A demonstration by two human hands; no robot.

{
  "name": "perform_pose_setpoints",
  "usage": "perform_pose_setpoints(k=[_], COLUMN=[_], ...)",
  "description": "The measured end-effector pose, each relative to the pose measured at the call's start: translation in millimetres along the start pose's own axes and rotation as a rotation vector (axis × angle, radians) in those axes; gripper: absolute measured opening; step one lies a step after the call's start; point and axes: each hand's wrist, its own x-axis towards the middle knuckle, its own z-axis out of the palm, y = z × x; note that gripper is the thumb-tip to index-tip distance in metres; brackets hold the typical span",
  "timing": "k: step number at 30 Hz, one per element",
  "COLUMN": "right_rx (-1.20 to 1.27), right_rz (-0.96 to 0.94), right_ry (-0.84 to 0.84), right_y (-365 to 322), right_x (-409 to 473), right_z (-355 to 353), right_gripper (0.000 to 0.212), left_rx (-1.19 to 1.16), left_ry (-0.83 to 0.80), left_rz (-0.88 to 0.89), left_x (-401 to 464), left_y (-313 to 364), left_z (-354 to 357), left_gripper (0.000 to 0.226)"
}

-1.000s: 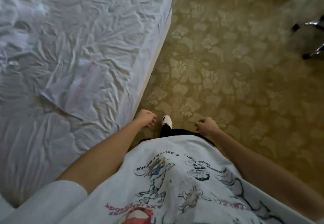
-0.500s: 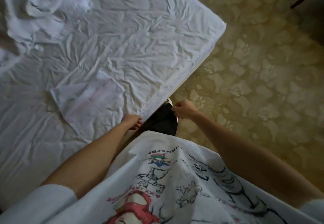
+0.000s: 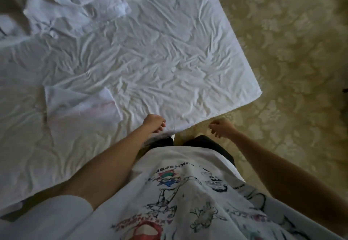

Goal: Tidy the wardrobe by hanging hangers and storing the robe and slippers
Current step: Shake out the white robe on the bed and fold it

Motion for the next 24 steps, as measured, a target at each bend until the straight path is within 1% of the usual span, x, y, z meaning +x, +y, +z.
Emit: perform_pose_setpoints(k=[4, 7, 10, 13, 19, 24], right_rx=[-0.049, -0.058, -0.080, -0.056, -0.004, 0.024], right_rz=[-0.032, -0.060, -0.130, -0.211, -0.364, -0.484], right_ry=[-0.037, -0.096, -0.157, -0.159, -0.170, -0.135], right_y=[-13, -30, -63, -108, -222, -328], right_x=[48, 87, 124, 163, 230, 288], right_z=[-57, -101, -141, -175, -213, -221], right_gripper=[0.017, 0.012, 0.015, 0.015, 0.011, 0.015], left_rx=[-0.049, -0.098, -0.178, -0.205, -0.279, -0.243], left_ry=[0.044, 0.094, 0.164, 0.227, 0.359, 0.447], left_rz=[-0.002, -0.011, -0.055, -0.062, -0.016, 0.061], left_x=[19, 34, 47, 64, 107, 158], left_y=[52, 90, 130, 175, 260, 318], left_z=[20, 31, 36, 30, -21, -89], left_gripper=[0.016, 0.015, 0.014, 0.013, 0.012, 0.016])
